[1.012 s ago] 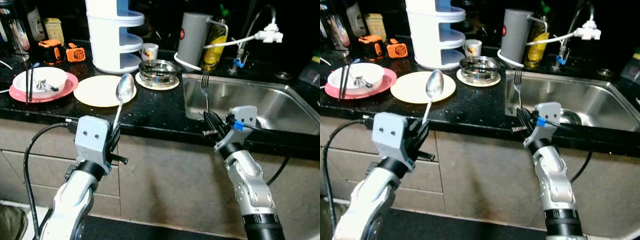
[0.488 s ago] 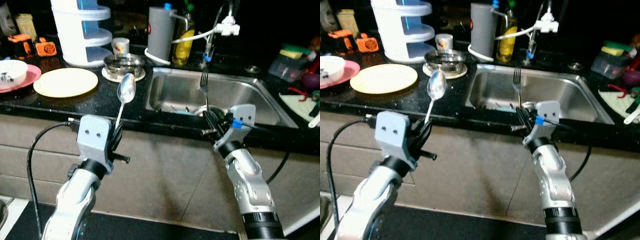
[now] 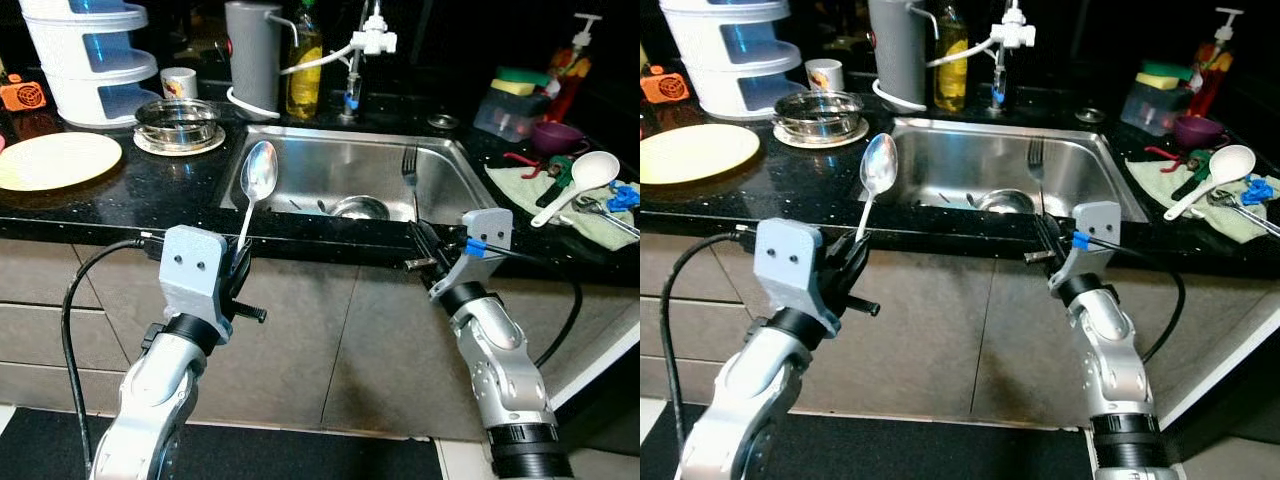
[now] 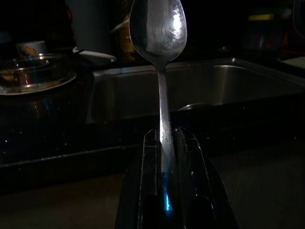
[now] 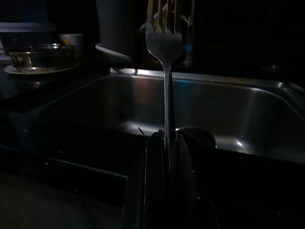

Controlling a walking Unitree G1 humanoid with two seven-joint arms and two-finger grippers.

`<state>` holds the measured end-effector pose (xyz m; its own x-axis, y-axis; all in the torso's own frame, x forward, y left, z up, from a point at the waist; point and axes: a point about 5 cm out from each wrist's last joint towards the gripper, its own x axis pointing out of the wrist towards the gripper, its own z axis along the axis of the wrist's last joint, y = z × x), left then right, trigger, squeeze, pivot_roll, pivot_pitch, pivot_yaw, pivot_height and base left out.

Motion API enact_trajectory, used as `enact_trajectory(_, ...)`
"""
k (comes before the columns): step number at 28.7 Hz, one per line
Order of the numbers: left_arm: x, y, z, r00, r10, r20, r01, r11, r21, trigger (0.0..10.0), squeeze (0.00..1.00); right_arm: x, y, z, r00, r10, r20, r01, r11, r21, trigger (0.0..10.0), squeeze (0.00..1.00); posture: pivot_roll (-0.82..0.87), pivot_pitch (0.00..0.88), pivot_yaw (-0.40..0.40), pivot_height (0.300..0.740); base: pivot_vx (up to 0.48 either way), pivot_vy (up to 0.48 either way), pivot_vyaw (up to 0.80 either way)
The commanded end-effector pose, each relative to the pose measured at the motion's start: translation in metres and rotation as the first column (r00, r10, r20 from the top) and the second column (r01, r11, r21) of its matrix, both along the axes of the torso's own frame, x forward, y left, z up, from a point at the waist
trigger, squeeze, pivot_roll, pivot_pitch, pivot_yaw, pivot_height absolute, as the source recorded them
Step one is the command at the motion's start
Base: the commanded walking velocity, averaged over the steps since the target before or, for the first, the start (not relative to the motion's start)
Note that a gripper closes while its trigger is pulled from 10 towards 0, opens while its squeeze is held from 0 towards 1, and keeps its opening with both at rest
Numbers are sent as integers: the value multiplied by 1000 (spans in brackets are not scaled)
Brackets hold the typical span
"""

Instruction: Kitchen organization

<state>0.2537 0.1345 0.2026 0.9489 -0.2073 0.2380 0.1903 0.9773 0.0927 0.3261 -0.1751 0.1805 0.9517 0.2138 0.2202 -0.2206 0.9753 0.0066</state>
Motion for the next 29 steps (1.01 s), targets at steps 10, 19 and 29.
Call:
enact_trajectory(10,6,11,8,1000,22,18,-21,999,-44,10000,0,1,3,-1,1000,2,-13,-2,1000,-3,10000,0,98,0,-95,740,227,0,0)
enact_trajectory(19,9,11,15,999,16,44,-14,998,-55,10000,0,4,5,1,1000,-7,-17,7,1000,4,10000,0,100,0,-93,740,350,0,0)
enact_trajectory(29,11,12,17,999,10,48,-7,998,-60,10000,0,7,2,2,999,-32,-29,32,999,8,10000,0,103,0,-94,740,343,0,0)
